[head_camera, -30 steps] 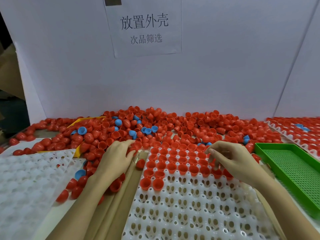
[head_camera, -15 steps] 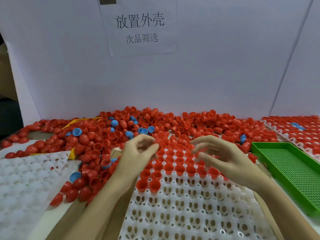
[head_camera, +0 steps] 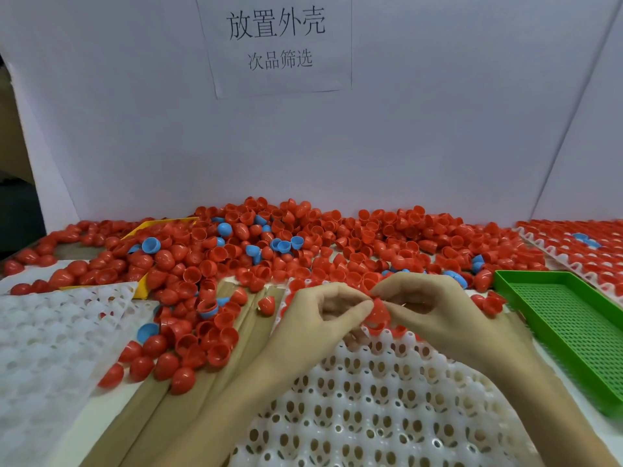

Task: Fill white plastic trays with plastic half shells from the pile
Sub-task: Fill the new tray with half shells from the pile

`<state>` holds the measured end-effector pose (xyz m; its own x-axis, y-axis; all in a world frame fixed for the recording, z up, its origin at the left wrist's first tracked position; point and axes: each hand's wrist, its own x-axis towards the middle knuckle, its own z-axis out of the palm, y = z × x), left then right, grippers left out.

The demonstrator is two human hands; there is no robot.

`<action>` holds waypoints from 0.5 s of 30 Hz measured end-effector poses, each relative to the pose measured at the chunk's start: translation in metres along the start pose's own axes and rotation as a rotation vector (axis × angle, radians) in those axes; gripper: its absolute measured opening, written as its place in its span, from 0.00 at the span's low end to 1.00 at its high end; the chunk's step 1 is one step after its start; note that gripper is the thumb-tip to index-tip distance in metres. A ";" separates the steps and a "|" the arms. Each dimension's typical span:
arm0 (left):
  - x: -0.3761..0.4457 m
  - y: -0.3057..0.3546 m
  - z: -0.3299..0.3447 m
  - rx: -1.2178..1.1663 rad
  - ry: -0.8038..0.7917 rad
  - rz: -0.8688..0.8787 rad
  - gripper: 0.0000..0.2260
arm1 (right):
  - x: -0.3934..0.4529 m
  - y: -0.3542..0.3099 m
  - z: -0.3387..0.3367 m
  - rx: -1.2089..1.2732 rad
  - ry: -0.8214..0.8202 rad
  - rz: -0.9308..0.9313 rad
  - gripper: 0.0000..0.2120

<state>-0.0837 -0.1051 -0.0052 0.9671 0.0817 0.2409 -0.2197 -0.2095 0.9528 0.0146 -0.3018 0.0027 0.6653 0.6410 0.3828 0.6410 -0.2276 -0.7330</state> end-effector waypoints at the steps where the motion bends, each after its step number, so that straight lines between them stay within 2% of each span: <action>1: 0.001 0.001 -0.005 0.005 0.000 -0.008 0.06 | 0.000 -0.001 -0.001 0.013 0.001 0.005 0.07; 3: 0.004 0.003 -0.018 0.082 0.046 0.006 0.06 | 0.000 -0.002 -0.003 0.080 -0.006 0.023 0.06; 8: 0.015 -0.018 -0.052 0.586 0.408 0.151 0.06 | -0.002 -0.003 -0.002 0.092 -0.139 0.045 0.07; 11: 0.018 -0.036 -0.056 0.782 0.397 0.143 0.04 | 0.000 -0.004 0.009 -0.079 -0.242 0.048 0.05; 15: 0.021 -0.056 -0.050 0.805 0.275 0.121 0.08 | 0.012 -0.013 0.030 -0.294 -0.311 0.013 0.06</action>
<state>-0.0571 -0.0432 -0.0441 0.8545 0.2259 0.4678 -0.0608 -0.8508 0.5219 0.0025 -0.2690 0.0001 0.5557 0.8169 0.1542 0.7451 -0.4072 -0.5282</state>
